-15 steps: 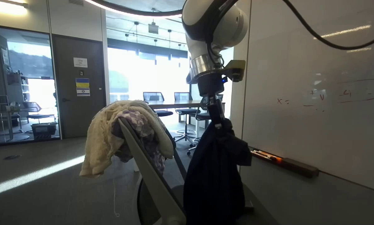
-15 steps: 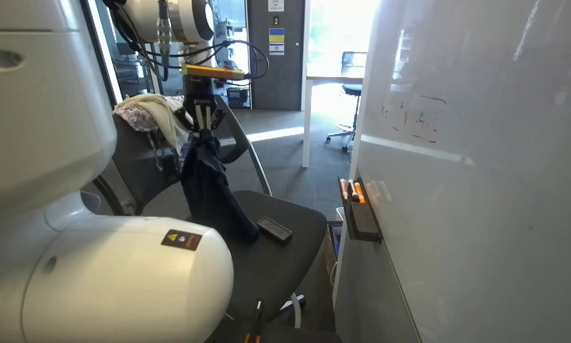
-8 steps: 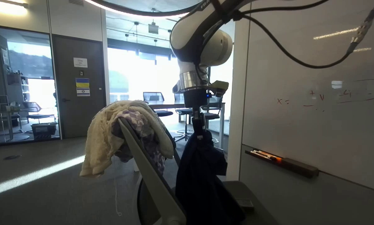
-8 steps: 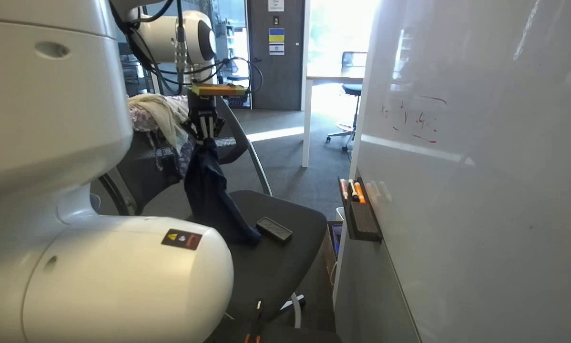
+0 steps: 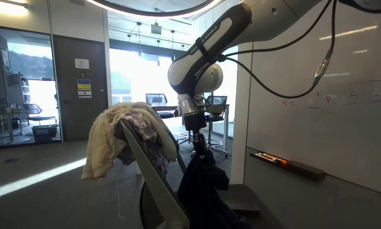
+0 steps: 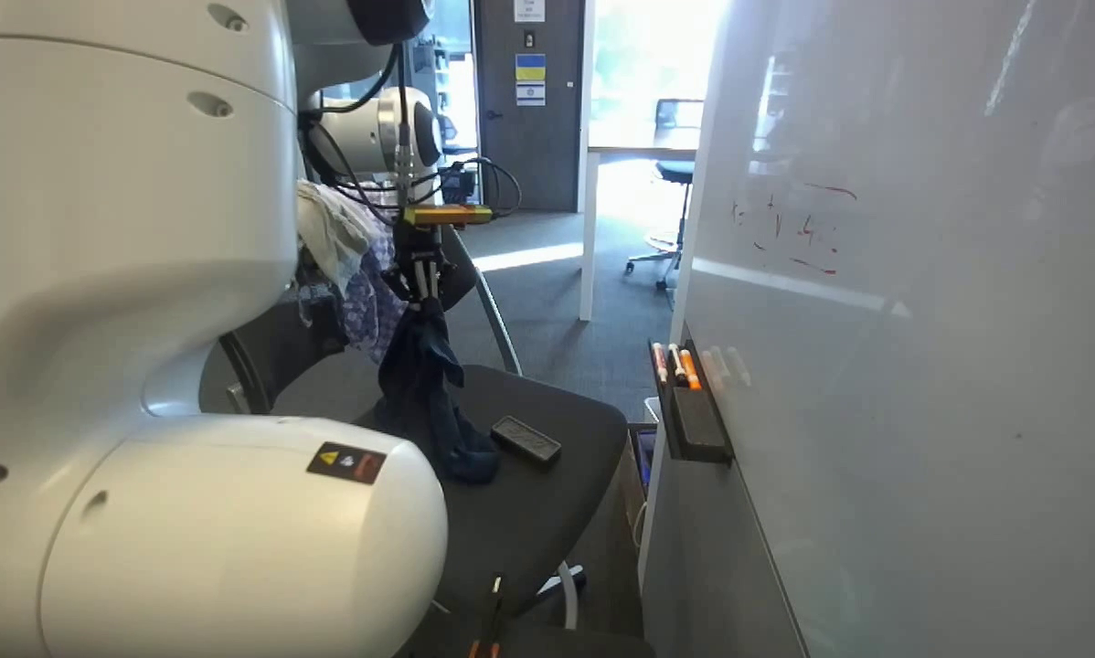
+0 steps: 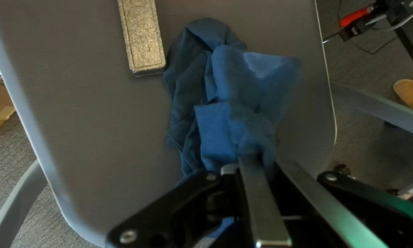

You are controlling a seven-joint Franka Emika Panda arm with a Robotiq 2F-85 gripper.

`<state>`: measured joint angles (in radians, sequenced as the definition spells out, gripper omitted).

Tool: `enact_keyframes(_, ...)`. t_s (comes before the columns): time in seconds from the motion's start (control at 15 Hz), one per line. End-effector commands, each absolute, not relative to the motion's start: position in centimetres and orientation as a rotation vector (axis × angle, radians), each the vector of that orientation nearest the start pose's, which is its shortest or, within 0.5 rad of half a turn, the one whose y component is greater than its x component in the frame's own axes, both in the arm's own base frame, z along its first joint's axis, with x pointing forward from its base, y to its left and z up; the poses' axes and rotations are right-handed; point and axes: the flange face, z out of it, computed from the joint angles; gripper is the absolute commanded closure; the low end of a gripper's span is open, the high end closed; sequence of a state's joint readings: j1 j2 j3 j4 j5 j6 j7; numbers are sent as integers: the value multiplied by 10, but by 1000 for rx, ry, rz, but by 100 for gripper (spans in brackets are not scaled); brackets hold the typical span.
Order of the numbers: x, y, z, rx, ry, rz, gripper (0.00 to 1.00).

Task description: Remove the clothes from the backrest of the chair and put them on the seat.

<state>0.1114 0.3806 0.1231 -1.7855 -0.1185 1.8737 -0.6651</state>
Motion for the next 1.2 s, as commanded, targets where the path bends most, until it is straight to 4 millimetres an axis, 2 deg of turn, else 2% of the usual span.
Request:
enact_keyframes(0.0, 614, 131, 323, -2740, -1433, 482, 65)
enact_keyframes(0.2, 619, 129, 325, -2749, -1377, 483, 45)
enact_keyframes(0.4, 619, 118, 351, -2776, -1291, 466, 22)
enact_keyframes(0.6, 610, 110, 400, -2813, -1198, 424, 1)
enact_keyframes(0.73, 595, 113, 446, -2852, -1148, 353, 0)
enact_keyframes(0.87, 581, 122, 489, -2890, -1129, 203, 0)
enact_keyframes(1.13, 543, 157, 585, -2916, -1228, -66, 0)
